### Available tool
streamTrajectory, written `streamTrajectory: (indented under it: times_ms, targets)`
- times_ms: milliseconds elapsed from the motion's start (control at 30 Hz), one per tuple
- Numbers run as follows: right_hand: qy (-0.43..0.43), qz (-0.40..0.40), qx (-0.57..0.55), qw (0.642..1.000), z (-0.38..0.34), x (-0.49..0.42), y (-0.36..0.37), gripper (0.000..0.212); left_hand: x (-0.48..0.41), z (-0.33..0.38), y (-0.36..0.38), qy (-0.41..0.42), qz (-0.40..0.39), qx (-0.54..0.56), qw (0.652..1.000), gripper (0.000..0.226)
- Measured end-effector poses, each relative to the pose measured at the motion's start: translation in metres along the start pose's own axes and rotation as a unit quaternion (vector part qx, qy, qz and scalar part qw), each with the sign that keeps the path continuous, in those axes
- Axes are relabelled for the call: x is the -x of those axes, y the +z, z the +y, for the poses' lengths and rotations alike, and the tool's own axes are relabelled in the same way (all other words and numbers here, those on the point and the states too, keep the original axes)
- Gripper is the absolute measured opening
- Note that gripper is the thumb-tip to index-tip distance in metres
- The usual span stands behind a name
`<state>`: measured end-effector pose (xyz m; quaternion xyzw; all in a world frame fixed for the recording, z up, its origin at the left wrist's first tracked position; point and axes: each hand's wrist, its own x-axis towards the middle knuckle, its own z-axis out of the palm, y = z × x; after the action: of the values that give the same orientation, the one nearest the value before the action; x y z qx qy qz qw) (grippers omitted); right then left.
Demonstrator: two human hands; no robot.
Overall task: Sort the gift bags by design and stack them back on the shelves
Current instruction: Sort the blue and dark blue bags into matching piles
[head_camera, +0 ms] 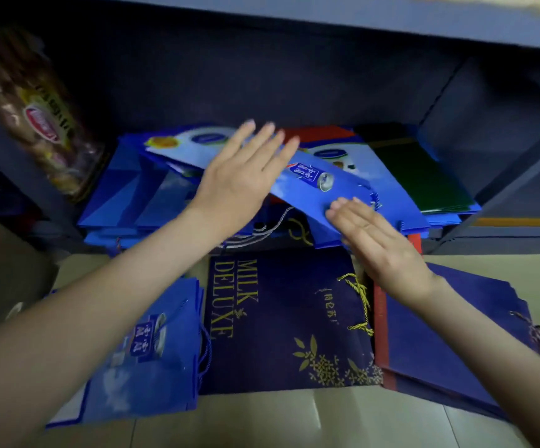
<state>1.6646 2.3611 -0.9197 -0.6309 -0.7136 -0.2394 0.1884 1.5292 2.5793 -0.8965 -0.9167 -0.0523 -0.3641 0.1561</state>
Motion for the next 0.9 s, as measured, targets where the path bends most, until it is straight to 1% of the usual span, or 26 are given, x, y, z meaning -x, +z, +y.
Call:
streamTrajectory:
  times_ms: [67, 133, 200, 267, 300, 367, 500, 567, 633, 700, 767, 833, 900]
  targets:
    - [-0.007, -0.040, -0.024, 0.999, -0.024, -0.006, 0.006, 0.032, 0.033, -0.008, -0.013, 0.027, -0.065, 0.020, 0.997, 0.042]
    - [0.035, -0.083, -0.038, 0.995, -0.060, -0.018, 0.017, 0.037, 0.073, -0.012, -0.031, 0.036, -0.126, -0.008, 0.991, 0.041]
    - [0.075, -0.109, -0.014, 0.991, -0.102, -0.035, 0.028, 0.050, 0.108, -0.011, -0.055, 0.035, -0.154, -0.030, 0.987, 0.040]
    - [0.083, -0.120, 0.005, 0.989, -0.139, -0.053, 0.040, 0.065, 0.133, -0.006, -0.084, 0.020, -0.171, -0.049, 0.984, 0.040]
    - [0.079, -0.117, 0.001, 0.990, -0.154, -0.061, 0.047, 0.069, 0.144, -0.004, -0.098, 0.003, -0.182, -0.065, 0.981, 0.044]
    - [0.058, -0.105, -0.018, 0.993, -0.180, -0.072, 0.064, 0.063, 0.166, 0.000, -0.125, -0.028, -0.217, -0.103, 0.970, 0.053]
    - [-0.027, -0.107, -0.053, 0.992, -0.230, -0.071, 0.095, 0.050, 0.224, 0.010, -0.161, -0.066, -0.291, -0.162, 0.940, 0.055]
    - [-0.074, -0.101, -0.066, 0.990, -0.253, -0.058, 0.108, 0.044, 0.254, 0.025, -0.170, -0.089, -0.311, -0.175, 0.930, 0.052]
    - [-0.107, -0.096, -0.077, 0.987, -0.273, -0.038, 0.115, 0.042, 0.286, 0.046, -0.177, -0.108, -0.318, -0.178, 0.925, 0.043]
    - [-0.135, -0.101, -0.098, 0.981, -0.285, -0.016, 0.119, 0.042, 0.315, 0.069, -0.182, -0.106, -0.339, -0.176, 0.918, 0.039]
    - [-0.158, -0.133, -0.116, 0.971, -0.289, -0.003, 0.125, 0.043, 0.330, 0.082, -0.180, -0.093, -0.367, -0.173, 0.909, 0.040]
    - [-0.166, -0.180, -0.117, 0.962, -0.285, -0.002, 0.139, 0.041, 0.332, 0.075, -0.166, -0.096, -0.376, -0.162, 0.907, 0.046]
    - [-0.156, -0.266, -0.131, 0.942, -0.274, -0.010, 0.156, 0.048, 0.331, 0.057, -0.141, -0.074, -0.398, -0.145, 0.903, 0.046]
